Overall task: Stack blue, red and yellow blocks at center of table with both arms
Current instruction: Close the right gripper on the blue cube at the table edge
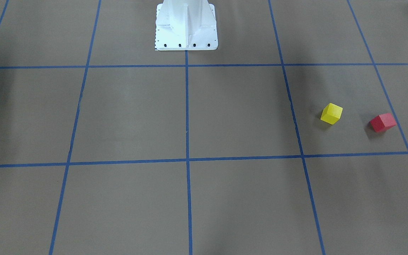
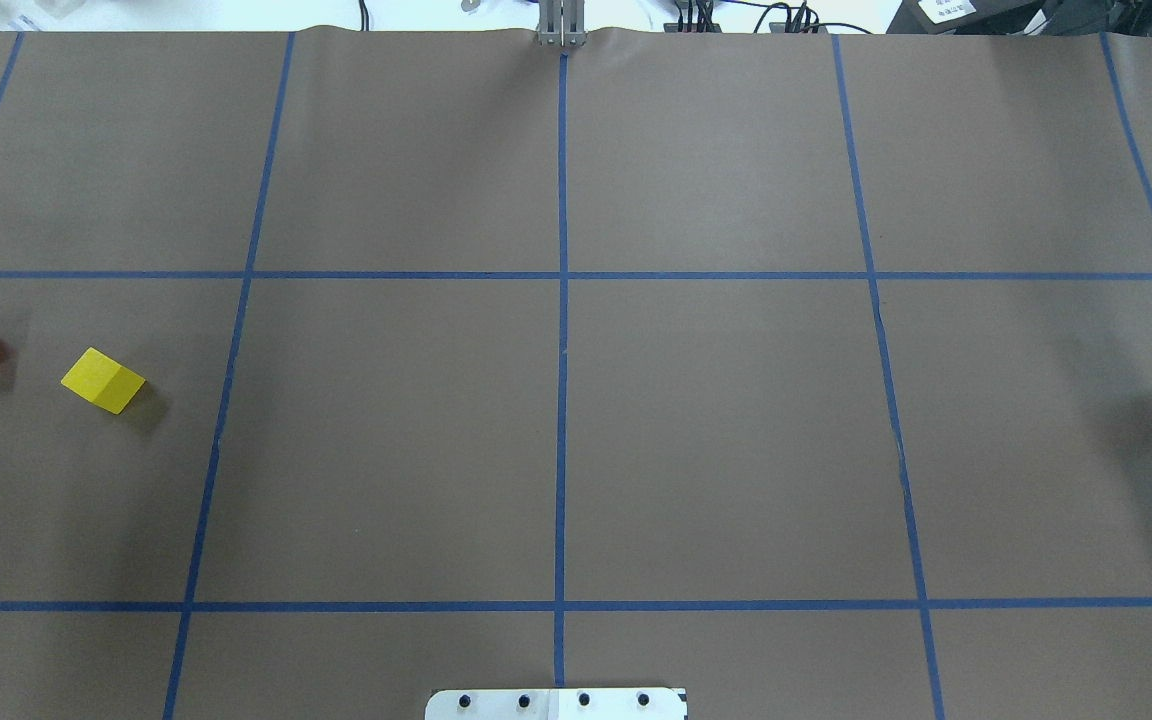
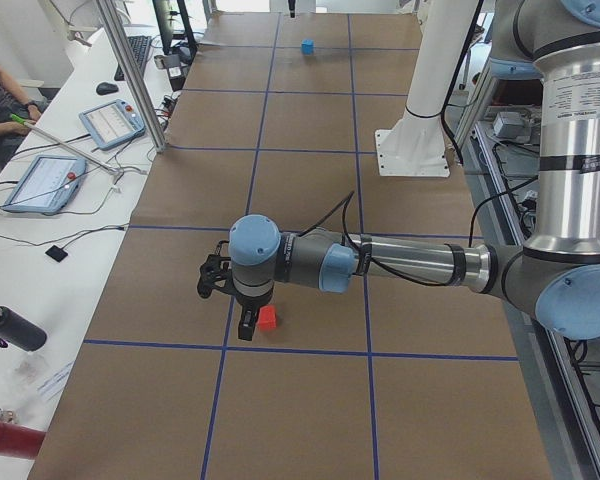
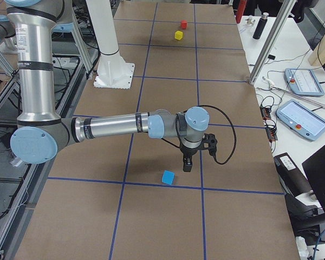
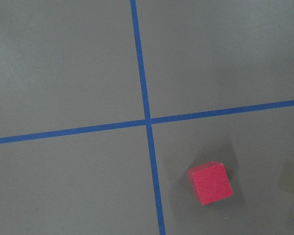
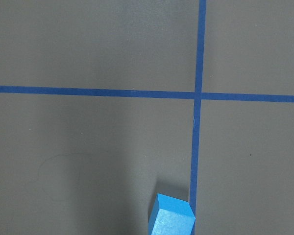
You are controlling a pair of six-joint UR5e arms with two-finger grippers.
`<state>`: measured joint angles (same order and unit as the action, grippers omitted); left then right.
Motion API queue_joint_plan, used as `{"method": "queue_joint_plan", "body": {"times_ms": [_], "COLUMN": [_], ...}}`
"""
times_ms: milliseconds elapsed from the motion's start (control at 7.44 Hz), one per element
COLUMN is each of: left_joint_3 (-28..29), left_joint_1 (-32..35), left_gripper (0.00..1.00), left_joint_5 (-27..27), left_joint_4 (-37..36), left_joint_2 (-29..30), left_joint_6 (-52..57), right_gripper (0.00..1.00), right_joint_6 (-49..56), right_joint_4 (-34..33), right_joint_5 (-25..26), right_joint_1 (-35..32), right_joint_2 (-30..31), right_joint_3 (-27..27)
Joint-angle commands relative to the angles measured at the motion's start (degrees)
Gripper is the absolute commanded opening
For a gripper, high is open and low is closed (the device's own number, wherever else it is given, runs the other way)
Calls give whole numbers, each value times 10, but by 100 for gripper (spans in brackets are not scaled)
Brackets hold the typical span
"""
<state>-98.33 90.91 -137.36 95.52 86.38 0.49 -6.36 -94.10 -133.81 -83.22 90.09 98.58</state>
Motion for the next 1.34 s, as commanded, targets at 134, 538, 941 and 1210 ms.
{"method": "queue_joint_plan", "body": {"times_ms": [134,538,941,1210], "left_joint_3": [0,-3,-4,-4], "left_joint_1": [0,0,0,0], "left_gripper": [100,100,100,99], "left_joint_5": [-19,-19,-19,-19], "left_joint_4": [4,8,9,9], "left_joint_2": [-16,-16,-16,-16], "left_joint_6": [1,-6,-6,-6], "right_gripper": [100,100,99,99], "right_joint_6": [1,-151,-186,-220], "right_joint_4": [20,225,226,227], "right_joint_5": [-46,-38,-15,9], "right_joint_1": [2,37,81,108], "right_joint_2": [16,103,85,84], "right_joint_3": [-5,-25,-66,-75]}}
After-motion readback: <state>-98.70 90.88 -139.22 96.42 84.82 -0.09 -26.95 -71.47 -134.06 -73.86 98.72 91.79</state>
